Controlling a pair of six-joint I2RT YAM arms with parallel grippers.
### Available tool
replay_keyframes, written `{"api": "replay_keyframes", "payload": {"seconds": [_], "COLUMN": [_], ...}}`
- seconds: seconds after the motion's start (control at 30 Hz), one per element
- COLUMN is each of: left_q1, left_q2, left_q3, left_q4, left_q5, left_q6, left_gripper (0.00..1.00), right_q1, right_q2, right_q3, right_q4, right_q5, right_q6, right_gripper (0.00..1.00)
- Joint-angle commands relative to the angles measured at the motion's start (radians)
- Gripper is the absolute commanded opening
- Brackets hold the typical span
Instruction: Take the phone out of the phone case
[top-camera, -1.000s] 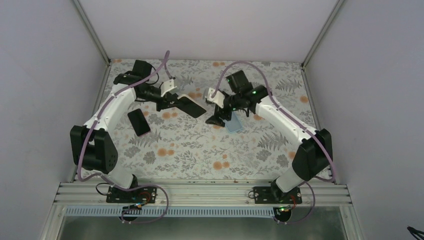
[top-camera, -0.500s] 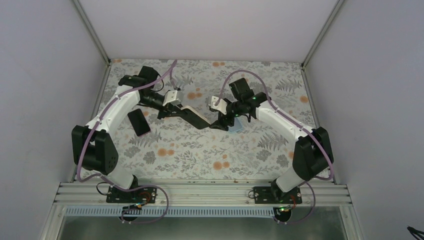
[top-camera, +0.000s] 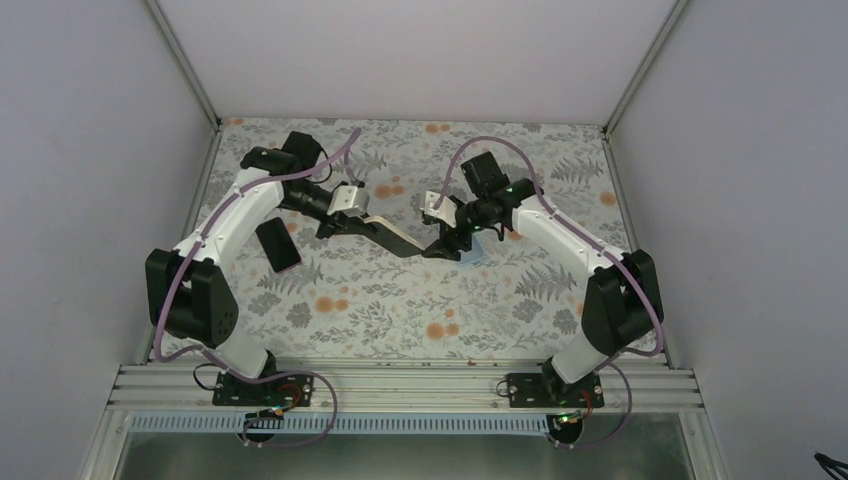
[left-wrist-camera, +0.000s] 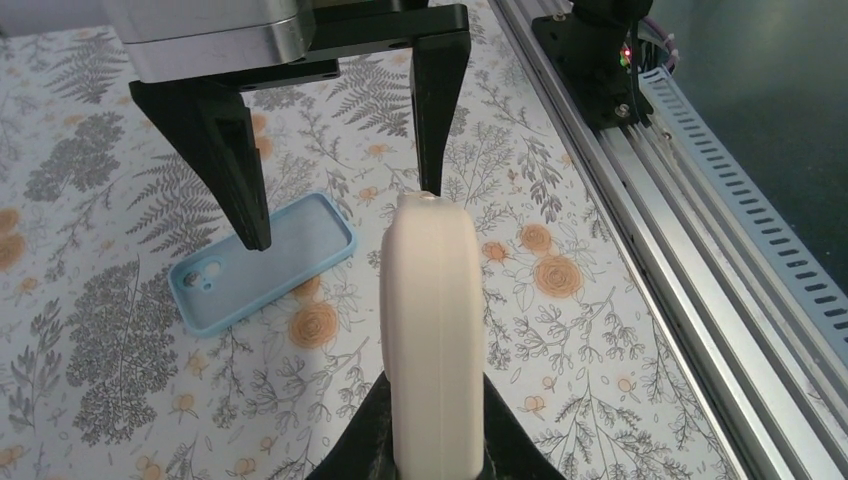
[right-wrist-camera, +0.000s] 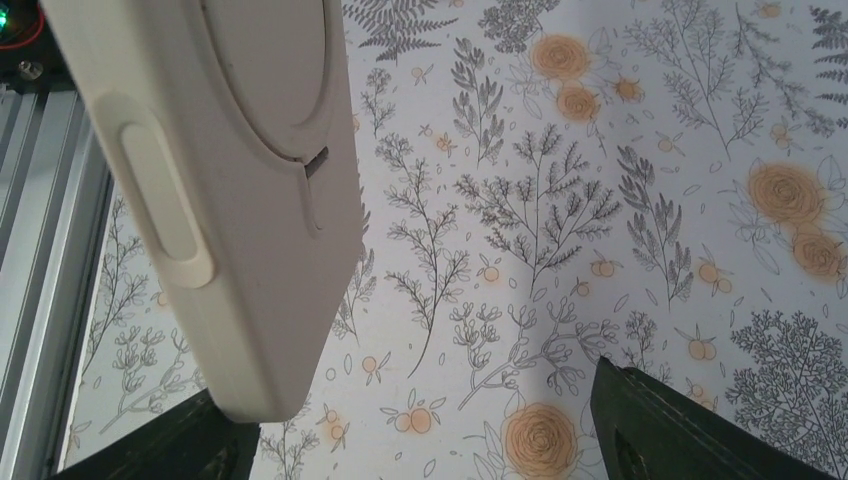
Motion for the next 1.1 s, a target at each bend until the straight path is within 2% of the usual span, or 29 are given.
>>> {"api": "replay_keyframes", "payload": {"seconds": [0.0, 0.37, 0.8, 1.07], "left_q1": [-0.053, -0.13, -0.178, -0.193], "left_q2": [-0.013, -0.019, -0.002, 0.001], "left_q3": [0.004, 0.017, 0.022, 0.037], "left_q4": [-0.122, -0.121, -0.122, -0.122], "left_q5": [0.078, 0.045, 0.002, -0.012], "left_q6": [0.055, 0.02, -0.008, -0.022], "left_gripper": [0.02, 0.02, 0.02, 0.02], "right_q1": [-0.053, -0.081, -0.082, -0.083], "right_q2": [0.022, 0.06, 0.111, 0.105], "right_q3": [0.073, 0.173, 0.197, 0.196], "right_q4": [0.054, 0.035, 0.029, 0.067], "right_q5": [0.075, 0.13, 0.196, 0.303], "right_q6": [-0.057, -0.105, -0.16, -0.187], "right_gripper": [0.84, 0.85, 0.86, 0.87]}}
